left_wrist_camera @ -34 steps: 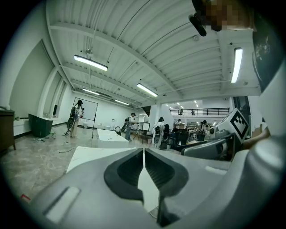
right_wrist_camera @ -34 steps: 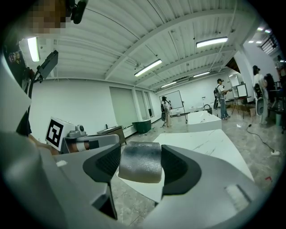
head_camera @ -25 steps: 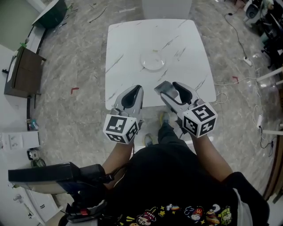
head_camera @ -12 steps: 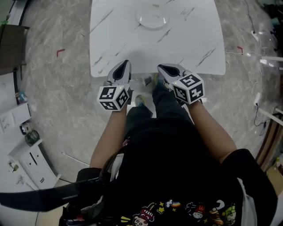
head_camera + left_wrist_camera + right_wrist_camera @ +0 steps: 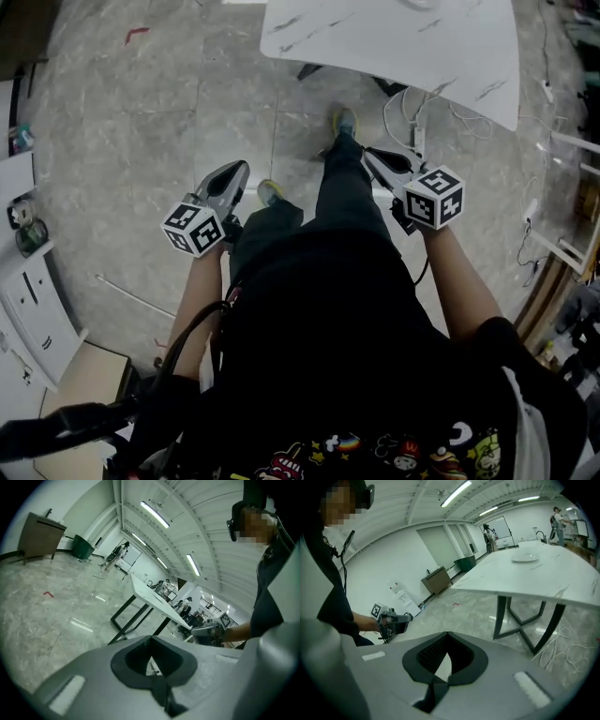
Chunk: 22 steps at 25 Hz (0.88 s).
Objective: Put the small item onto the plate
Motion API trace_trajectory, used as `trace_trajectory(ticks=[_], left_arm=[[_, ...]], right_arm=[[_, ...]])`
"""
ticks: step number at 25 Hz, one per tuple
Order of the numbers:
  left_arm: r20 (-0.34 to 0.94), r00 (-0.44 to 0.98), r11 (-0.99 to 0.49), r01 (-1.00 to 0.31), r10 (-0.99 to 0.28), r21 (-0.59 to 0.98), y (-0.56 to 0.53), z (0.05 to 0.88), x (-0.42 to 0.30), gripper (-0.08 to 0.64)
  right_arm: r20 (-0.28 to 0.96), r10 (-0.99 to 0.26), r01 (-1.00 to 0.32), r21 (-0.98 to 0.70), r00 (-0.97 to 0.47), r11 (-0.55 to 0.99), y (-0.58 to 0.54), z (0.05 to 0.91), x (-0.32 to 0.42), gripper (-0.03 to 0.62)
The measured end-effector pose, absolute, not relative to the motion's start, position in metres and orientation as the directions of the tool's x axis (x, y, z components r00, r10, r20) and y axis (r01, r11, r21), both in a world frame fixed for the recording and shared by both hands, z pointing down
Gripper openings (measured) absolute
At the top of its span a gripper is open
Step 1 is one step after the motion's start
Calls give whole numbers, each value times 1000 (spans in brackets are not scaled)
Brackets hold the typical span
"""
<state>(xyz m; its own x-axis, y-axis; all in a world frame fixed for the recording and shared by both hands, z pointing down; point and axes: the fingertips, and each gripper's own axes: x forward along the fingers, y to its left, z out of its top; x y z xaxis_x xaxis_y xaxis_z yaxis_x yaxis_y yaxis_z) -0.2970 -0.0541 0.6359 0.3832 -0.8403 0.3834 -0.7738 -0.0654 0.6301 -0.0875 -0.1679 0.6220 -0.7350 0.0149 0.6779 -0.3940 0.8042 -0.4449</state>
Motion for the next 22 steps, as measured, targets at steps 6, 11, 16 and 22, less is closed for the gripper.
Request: trace_trajectory(ticks=[6,11,16,22], left_arm=[[382,358,49,-672,-852,739,52,660,-358,0],[479,306,280,-516,-823,810,149,744,-374,0],[683,341,603,-322,-645,730,293,844,-331,0],[752,419,640,-400,-509,656,330,870,-289,0]], right_arm=[[732,81,-351,-417,-676,838,-87,623,-164,21],[772,119,-334,-401,-625,853,-70,619,-179,21],[806,131,-338,-382,-577,860,-65,629,-169,21],[817,168,-332,-400,-552,854,-77,652,-149,21]])
